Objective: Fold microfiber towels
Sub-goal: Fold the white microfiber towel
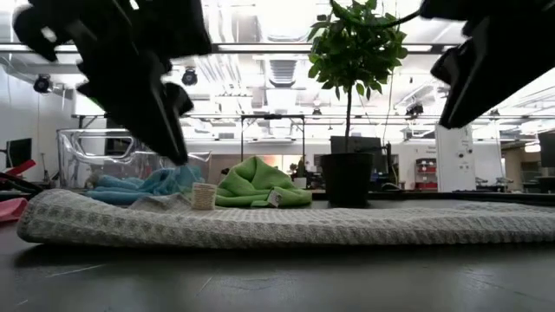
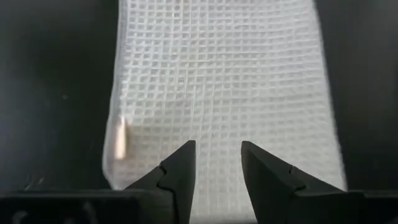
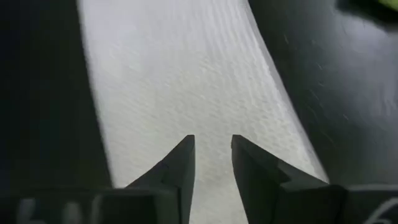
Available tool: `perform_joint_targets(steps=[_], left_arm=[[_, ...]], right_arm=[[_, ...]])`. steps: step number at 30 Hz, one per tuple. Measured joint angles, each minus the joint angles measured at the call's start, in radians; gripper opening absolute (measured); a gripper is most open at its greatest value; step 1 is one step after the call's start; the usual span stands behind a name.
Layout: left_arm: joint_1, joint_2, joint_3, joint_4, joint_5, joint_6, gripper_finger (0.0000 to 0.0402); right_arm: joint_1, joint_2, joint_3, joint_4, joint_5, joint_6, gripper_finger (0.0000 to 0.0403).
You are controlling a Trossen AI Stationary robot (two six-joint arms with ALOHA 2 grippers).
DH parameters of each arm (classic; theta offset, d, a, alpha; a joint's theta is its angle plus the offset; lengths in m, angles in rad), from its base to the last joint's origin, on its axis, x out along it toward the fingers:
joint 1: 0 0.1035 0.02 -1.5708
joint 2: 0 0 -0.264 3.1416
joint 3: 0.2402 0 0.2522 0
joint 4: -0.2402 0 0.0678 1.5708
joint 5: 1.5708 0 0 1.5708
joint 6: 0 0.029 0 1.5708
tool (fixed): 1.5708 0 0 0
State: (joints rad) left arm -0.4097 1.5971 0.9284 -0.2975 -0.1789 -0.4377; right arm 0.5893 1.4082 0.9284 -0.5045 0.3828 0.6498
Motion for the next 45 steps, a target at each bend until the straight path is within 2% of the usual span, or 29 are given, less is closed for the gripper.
perform_joint_targets(steps=[4, 8, 15, 22, 27, 32, 38, 45], left_arm=[[0.003, 0.068, 0.002, -0.009, -0.023, -0.017, 0.0113], [0.01, 0.115, 0.005, -0.073, -0.057, -0.037, 0.0113], [0.018, 0.084, 0.008, -0.135, -0.066, -0.054, 0.0113], [0.018, -0.065, 0.054, -0.209, -0.063, -0.05, 0.0113], [0.018, -0.21, 0.141, -0.216, -0.07, 0.003, 0.0113], [0.015, -0.324, 0.188, -0.175, -0.137, 0.064, 0.0113], [0.003, -0.39, 0.159, -0.101, -0.146, 0.108, 0.0113], [-0.018, -0.386, 0.157, -0.097, -0.152, 0.109, 0.0113]], right_arm=[[0.066, 0.002, -0.018, 0.054, 0.072, 0.059, 0.0073], [0.105, 0.002, -0.037, 0.054, 0.09, 0.14, 0.0057], [0.129, 0.002, -0.086, 0.05, 0.08, 0.333, 0.0059], [0.126, -0.002, -0.119, 0.022, -0.021, 0.519, 0.0124], [0.126, -0.045, -0.12, -0.078, -0.024, 0.67, 0.0183], [0.133, -0.107, -0.133, -0.133, -0.024, 0.81, 0.0228], [0.14, -0.126, -0.169, -0.138, -0.025, 0.917, 0.0266], [0.139, -0.125, -0.218, -0.134, -0.043, 1.013, 0.0294]])
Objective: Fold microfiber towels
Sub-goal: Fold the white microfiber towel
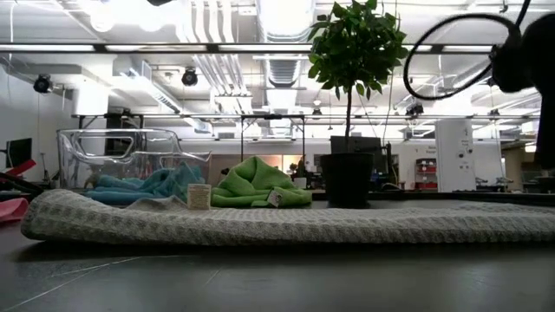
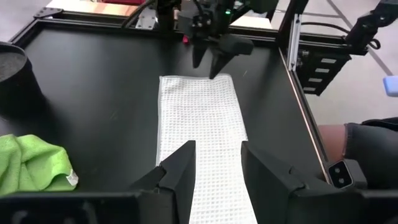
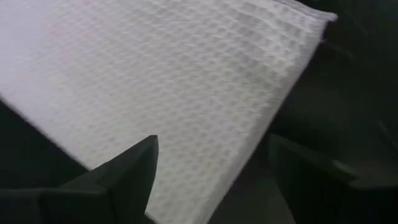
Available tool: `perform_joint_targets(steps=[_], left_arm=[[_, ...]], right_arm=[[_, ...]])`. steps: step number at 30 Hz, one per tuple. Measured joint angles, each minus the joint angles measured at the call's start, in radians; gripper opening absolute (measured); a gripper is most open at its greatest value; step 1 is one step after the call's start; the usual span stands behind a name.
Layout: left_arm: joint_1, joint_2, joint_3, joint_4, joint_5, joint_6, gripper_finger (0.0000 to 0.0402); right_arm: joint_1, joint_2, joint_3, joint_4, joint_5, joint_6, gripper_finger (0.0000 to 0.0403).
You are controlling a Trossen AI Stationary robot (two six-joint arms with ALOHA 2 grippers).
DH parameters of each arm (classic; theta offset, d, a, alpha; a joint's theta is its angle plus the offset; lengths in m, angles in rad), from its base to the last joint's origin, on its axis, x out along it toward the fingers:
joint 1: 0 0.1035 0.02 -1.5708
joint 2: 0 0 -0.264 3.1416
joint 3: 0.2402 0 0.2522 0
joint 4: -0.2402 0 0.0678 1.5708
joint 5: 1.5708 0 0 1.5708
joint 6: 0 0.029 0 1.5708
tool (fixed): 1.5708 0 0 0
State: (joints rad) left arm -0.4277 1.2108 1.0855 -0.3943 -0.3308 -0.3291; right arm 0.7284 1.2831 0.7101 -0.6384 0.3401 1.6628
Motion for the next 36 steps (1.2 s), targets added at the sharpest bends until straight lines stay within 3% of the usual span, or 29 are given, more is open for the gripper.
perform_joint_targets(steps=[17, 36], left_arm=[[-0.006, 0.014, -0.013, -0.004, 0.0, 0.004, 0.0113], [-0.006, 0.014, -0.013, 0.0, -0.024, 0.005, 0.0113]], right_arm=[[0.0, -0.003, -0.177, 0.202, 0.032, 0.091, 0.0306], [-0.015, 0.078, -0.215, 0.553, 0.112, -0.09, 0.0265]])
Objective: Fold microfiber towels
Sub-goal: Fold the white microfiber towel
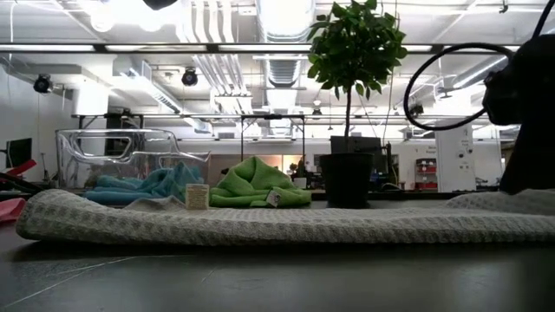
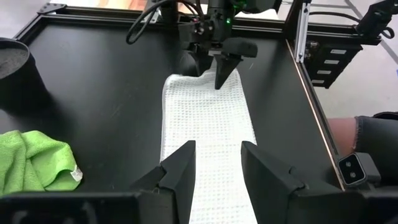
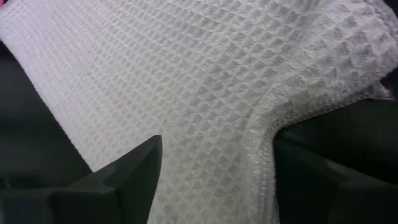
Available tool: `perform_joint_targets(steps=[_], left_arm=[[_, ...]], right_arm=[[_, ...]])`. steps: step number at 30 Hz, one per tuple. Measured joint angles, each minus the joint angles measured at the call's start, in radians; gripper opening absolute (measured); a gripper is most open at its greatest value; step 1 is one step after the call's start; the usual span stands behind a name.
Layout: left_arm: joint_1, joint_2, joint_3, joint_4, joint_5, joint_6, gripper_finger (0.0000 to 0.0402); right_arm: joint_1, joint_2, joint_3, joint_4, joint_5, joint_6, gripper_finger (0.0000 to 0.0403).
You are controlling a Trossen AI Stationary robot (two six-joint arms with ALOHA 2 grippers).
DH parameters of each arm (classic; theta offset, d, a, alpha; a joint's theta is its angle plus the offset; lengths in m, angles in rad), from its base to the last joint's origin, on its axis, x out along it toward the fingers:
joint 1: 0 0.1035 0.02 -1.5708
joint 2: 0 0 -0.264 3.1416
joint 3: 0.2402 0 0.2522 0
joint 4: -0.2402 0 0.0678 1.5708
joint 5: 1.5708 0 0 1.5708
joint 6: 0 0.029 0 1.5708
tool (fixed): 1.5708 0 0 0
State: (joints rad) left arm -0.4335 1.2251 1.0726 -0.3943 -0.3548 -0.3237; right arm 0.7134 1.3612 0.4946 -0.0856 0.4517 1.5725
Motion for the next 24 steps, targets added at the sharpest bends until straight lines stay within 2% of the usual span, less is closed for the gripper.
perform_joint_targets(steps=[4, 9, 14, 19, 24], left_arm=[[0.0, 0.0, -0.001, 0.001, 0.0, 0.0, 0.0113], [0.0, 0.0, -0.056, 0.017, 0.005, -0.012, 0.0113], [0.0, 0.0, -0.139, 0.044, 0.103, -0.057, 0.0113], [0.0, 0.0, -0.235, 0.142, 0.168, -0.063, 0.0113], [0.002, 0.0, -0.298, 0.257, 0.169, -0.058, 0.0113]], right_arm=[[0.0, -0.002, -0.002, -0.008, 0.011, -0.001, 0.0216], [-0.001, -0.003, -0.004, -0.019, 0.031, -0.004, 0.0119], [-0.001, -0.009, -0.004, -0.019, 0.035, -0.039, 0.0025], [-0.001, -0.055, 0.006, -0.085, 0.022, -0.054, 0.0013], [-0.001, -0.127, 0.06, -0.309, 0.006, -0.033, 0.0012]])
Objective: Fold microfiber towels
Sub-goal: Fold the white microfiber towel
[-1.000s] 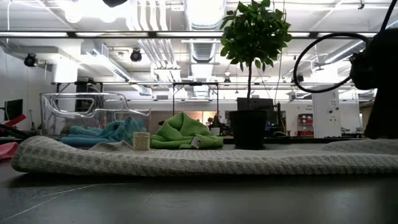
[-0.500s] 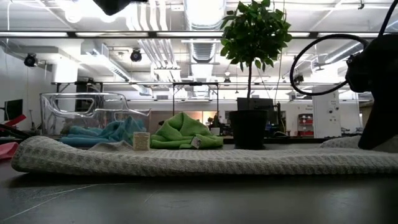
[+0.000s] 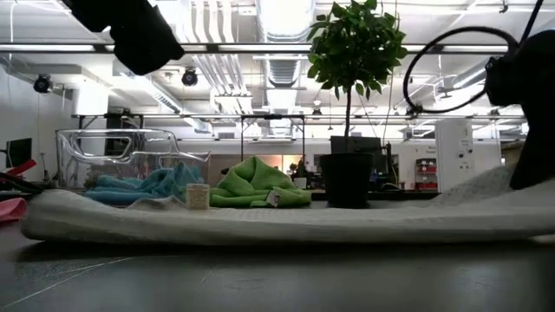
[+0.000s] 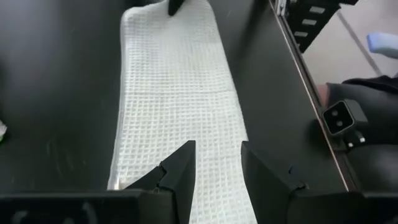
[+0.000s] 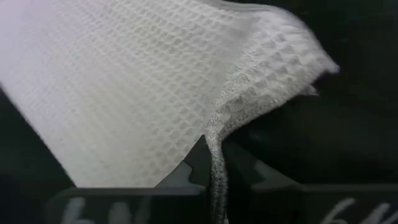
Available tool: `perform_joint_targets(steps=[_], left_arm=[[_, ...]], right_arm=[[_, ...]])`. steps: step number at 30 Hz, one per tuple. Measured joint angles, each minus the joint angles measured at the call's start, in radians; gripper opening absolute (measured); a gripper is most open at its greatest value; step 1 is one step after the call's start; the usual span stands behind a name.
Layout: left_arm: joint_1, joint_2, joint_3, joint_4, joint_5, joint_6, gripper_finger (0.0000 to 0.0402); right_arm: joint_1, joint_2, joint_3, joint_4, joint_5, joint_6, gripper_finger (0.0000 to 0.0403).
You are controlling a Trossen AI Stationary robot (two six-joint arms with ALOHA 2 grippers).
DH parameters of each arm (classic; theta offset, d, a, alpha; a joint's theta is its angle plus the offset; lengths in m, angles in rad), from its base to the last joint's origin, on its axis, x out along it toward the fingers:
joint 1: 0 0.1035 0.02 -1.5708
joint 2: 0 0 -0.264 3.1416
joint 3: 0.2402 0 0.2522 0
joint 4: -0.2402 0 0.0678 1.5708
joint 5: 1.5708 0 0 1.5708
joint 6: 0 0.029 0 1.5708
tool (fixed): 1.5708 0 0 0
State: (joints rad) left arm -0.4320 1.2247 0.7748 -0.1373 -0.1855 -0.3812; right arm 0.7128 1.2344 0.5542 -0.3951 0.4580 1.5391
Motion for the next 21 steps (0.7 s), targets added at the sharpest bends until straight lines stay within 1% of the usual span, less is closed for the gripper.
perform_joint_targets(steps=[6, 10, 12, 14, 16, 21], left_arm=[[0.0, 0.0, -0.008, 0.004, -0.003, 0.003, 0.0113], [0.0, 0.0, -0.011, 0.005, -0.005, 0.003, 0.0113], [0.0, 0.0, -0.017, 0.003, -0.006, 0.003, 0.0113], [0.0, 0.0, -0.029, 0.004, -0.006, -0.002, 0.0113], [-0.004, 0.0, -0.045, 0.001, 0.014, -0.006, 0.0113], [-0.024, 0.007, -0.092, 0.004, 0.153, -0.031, 0.0113]], right_arm=[[0.0, -0.072, 0.114, -0.304, -0.016, 0.012, 0.0011], [0.0, -0.09, 0.191, -0.447, -0.014, 0.013, 0.0011], [0.0, -0.091, 0.22, -0.468, -0.012, 0.013, 0.0011], [-0.007, -0.088, 0.233, -0.414, -0.003, 0.0, 0.0011], [-0.018, -0.081, 0.237, -0.308, -0.003, -0.046, 0.0011], [-0.066, -0.022, 0.237, -0.01, -0.013, -0.212, 0.0011]])
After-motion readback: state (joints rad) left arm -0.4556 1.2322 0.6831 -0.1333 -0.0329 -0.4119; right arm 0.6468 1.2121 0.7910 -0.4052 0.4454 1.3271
